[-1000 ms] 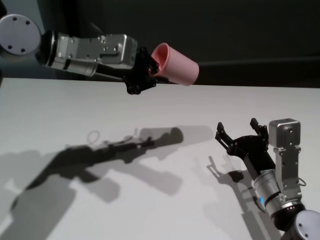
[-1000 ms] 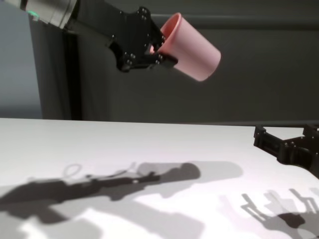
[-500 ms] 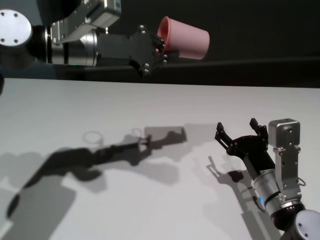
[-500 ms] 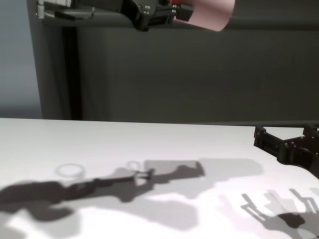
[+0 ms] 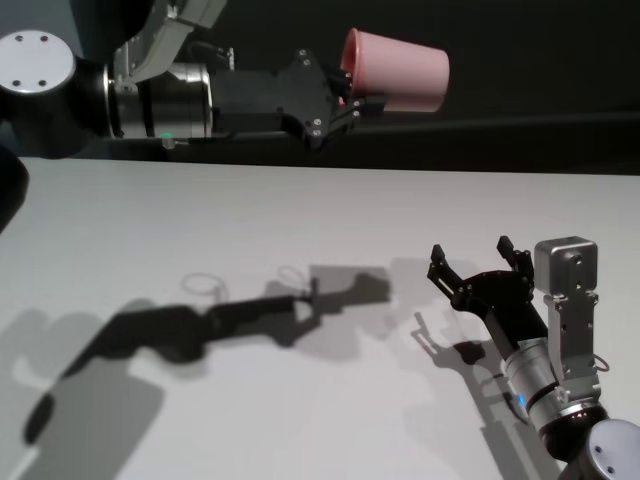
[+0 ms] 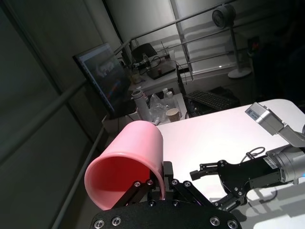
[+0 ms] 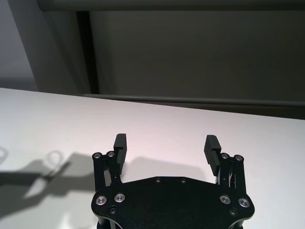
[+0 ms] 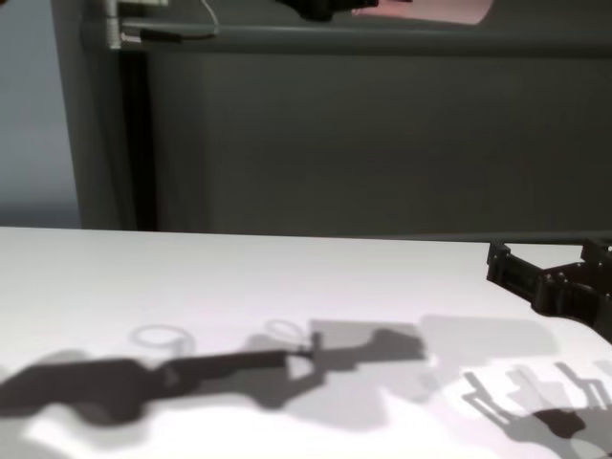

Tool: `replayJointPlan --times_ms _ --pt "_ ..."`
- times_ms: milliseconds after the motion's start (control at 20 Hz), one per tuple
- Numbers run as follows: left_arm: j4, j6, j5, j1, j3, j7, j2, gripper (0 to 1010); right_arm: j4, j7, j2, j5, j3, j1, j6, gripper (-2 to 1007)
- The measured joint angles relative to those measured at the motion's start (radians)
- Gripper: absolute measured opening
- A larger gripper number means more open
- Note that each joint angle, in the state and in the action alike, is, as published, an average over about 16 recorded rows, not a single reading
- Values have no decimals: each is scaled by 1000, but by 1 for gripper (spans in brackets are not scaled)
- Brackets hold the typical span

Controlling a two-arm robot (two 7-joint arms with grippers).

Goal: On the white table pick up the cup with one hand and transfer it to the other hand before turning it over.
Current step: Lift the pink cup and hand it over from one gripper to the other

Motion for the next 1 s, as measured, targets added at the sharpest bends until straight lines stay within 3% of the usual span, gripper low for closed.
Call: replayJointPlan --times_ms 450,1000 --pt "1 62 -99 17 -10 5 -24 49 0 0 0 0 0 0 0 1001" --pt "17 75 -138 17 -1 21 -34 50 0 0 0 0 0 0 0 1001"
